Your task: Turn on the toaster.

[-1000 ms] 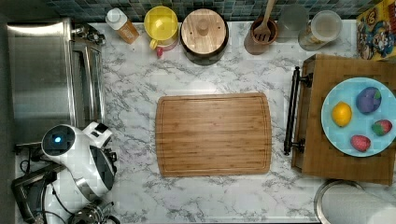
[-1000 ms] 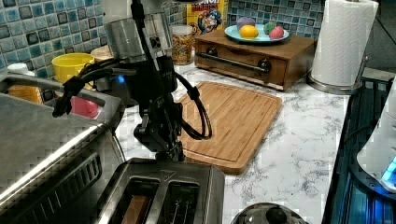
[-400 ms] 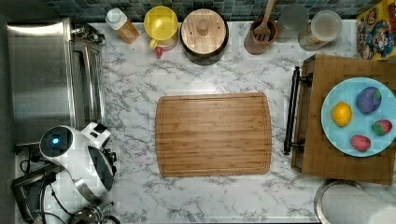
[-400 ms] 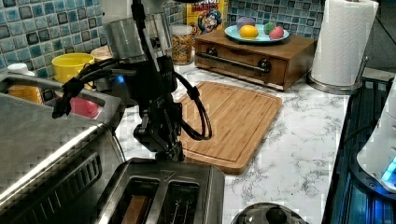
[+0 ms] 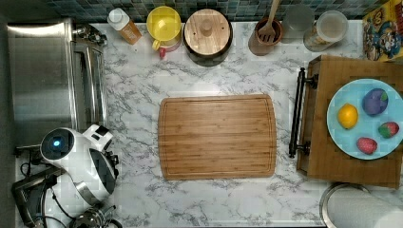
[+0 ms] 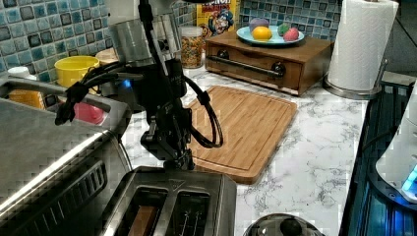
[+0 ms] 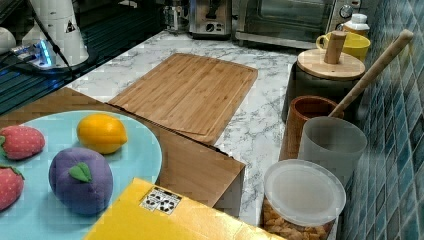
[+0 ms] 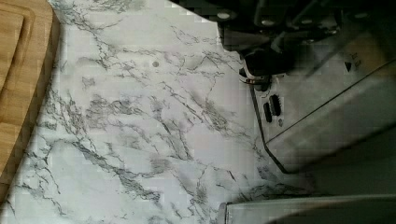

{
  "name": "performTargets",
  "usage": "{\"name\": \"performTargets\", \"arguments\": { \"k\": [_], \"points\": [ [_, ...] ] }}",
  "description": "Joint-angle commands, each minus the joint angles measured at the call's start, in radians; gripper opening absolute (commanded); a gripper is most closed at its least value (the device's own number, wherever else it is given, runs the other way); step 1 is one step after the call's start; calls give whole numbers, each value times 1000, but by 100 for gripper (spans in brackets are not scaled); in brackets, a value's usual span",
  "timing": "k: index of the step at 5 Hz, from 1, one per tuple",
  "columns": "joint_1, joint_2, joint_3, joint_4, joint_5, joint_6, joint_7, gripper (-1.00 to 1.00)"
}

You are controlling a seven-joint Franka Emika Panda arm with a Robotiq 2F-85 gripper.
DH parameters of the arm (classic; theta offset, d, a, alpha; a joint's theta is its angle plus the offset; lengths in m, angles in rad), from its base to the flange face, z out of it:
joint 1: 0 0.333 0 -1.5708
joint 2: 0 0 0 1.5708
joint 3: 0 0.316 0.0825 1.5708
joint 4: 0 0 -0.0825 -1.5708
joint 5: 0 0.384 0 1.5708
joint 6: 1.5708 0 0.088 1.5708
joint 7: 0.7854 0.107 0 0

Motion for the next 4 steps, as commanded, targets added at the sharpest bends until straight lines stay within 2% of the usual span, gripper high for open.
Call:
{"name": "performTargets", "arguments": {
  "k": [1, 3, 4],
  "points": [
    [29, 102, 3, -67, -19, 103, 50, -100],
    [10, 105, 22, -67, -28, 104, 57, -100],
    [29, 103, 3, -67, -19, 103, 50, -100]
  ]
}}
